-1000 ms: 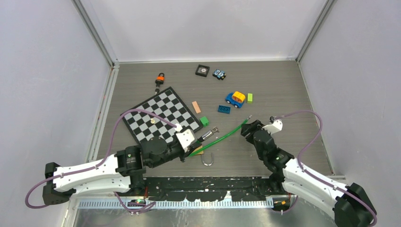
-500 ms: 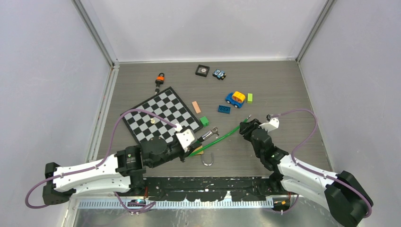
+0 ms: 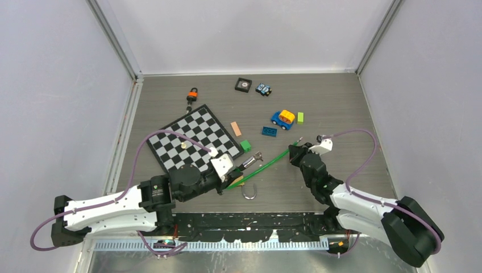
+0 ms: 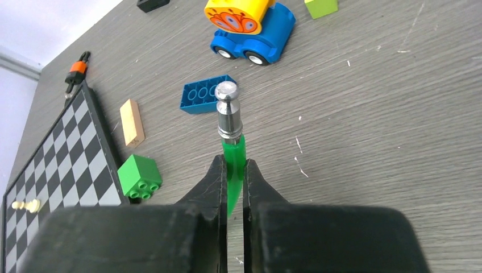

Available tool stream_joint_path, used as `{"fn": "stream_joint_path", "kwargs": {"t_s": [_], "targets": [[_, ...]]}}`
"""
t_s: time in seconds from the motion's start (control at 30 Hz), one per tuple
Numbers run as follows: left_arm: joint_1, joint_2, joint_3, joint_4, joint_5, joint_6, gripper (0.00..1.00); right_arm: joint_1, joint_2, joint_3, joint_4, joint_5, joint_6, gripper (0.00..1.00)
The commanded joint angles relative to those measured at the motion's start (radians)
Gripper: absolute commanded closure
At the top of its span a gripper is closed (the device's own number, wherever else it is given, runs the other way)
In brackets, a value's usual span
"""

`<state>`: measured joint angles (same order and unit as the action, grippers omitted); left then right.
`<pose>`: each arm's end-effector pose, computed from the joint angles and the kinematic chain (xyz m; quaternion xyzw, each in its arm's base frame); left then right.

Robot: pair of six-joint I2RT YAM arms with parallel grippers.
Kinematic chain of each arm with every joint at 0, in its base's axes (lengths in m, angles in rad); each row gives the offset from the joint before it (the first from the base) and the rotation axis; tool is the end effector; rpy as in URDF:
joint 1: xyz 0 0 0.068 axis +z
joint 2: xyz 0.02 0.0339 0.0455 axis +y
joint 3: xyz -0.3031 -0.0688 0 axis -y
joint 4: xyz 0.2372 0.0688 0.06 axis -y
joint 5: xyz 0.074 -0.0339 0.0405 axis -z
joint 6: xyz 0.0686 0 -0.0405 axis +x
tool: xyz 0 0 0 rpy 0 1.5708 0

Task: Lock with the key
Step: Lock the lock.

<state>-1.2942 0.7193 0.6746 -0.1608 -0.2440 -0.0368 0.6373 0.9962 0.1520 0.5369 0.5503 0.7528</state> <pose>0.0622 -0.1583 0.3339 0.3908 0.6680 -0.3123 0.5508 0.1692 0.0806 0.1904 0.2050 0.7661 0.1956 0.5769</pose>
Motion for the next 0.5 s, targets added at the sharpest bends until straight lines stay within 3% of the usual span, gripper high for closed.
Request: {"fn": "stream_joint_path", "kwargs": {"t_s": [0.0, 0.2, 0.3, 0.37, 0.47], "targets": [[0.003, -0.020, 0.025, 0.098, -0.034, -0.137, 1.00, -0.005, -0.116, 0.098, -0.099, -0.018, -0.104, 0.99], [0.097, 0.015, 0.102, 0.052, 0.026, -0.399, 1.00, -0.004, -0.285, 0.329, -0.504, -0.154, -0.270, 0.99], [0.239, 0.005, 0.096, 0.079, 0.164, -0.569, 1.00, 0.002, -0.310, 0.467, -0.689, -0.265, -0.304, 0.99], [0.337, -0.012, 0.070, 0.130, 0.269, -0.667, 1.00, 0.007, -0.303, 0.523, -0.723, -0.412, -0.304, 0.99], [0.451, -0.041, 0.025, 0.204, 0.384, -0.766, 1.00, 0.036, -0.263, 0.649, -0.844, -0.515, -0.302, 0.99]]}}
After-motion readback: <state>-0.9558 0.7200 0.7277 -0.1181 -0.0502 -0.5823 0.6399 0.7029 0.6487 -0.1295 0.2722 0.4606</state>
